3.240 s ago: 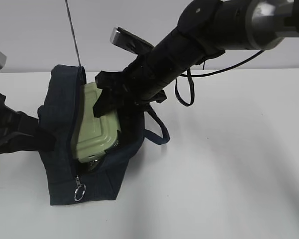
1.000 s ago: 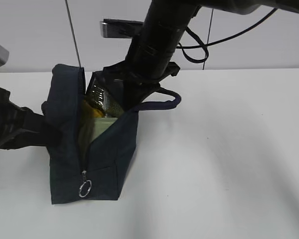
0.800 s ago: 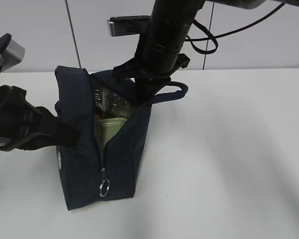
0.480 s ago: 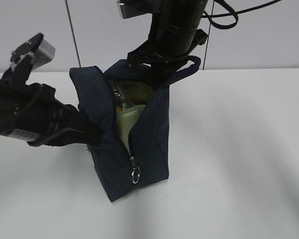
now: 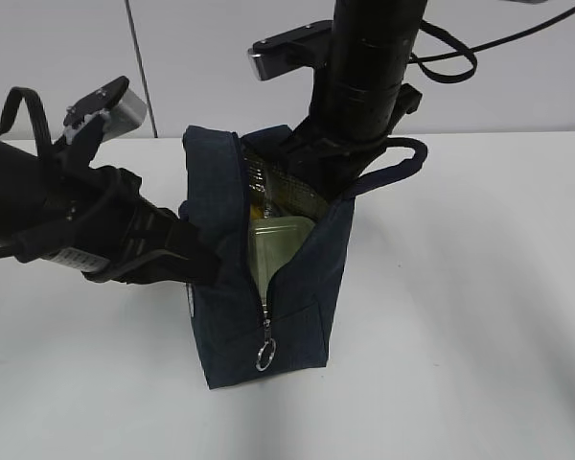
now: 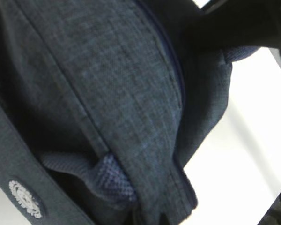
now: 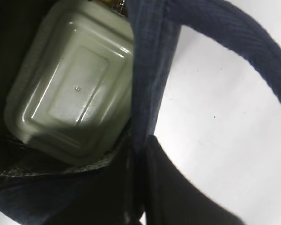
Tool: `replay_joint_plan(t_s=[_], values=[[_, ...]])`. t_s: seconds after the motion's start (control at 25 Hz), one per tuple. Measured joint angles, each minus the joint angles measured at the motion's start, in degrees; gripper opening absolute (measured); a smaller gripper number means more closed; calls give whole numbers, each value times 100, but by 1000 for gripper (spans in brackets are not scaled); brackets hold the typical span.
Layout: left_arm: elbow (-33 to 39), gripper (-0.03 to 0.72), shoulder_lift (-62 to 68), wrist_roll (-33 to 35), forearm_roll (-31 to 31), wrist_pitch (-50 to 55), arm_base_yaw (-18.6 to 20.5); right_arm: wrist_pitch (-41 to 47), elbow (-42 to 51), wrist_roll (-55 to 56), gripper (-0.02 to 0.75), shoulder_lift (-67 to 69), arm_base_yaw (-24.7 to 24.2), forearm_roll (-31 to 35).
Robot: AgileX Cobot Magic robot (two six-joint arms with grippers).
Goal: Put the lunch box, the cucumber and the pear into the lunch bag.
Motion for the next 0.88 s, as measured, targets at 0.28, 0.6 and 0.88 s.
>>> replay_joint_plan(t_s=[0.28, 0.6, 0.88], values=[[-6, 2, 0, -11, 115, -97, -6, -47, 47, 0, 21, -12, 0, 401], [-6, 67, 0, -112, 127, -148, -10, -47, 54, 0, 385, -12, 0, 475], [-6, 345, 0, -112, 202, -148, -10, -47, 67, -34, 489, -257, 0, 475]])
